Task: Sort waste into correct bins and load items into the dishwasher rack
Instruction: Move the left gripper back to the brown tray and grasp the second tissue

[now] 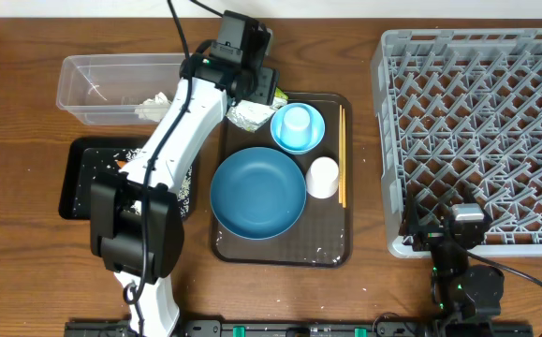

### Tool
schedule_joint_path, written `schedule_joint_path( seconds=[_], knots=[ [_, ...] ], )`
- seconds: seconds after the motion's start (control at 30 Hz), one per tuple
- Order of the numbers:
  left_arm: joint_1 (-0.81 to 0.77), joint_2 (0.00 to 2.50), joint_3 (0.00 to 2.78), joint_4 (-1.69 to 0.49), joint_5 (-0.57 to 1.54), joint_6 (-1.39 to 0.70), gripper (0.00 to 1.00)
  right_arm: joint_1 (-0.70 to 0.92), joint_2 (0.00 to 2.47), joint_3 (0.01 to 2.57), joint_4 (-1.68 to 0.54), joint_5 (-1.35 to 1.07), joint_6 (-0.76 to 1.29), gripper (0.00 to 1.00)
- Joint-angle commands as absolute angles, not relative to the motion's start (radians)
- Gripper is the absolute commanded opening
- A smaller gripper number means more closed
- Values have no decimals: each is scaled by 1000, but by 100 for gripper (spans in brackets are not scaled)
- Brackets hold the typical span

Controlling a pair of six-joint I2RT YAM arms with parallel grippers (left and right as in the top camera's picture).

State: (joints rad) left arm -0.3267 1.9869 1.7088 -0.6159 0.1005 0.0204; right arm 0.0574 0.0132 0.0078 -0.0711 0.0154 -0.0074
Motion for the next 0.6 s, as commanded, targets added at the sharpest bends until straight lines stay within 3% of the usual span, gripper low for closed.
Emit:
schedule_joint_path(
  seconds=[0.0,0.57],
  knots=[
    [-304,2042,1707,-617,43,48,66,46,13,6,-74,18,7,99],
    [-307,2129,1701,-658,44,-28,61,46,13,6,-74,18,7,99]
  ],
)
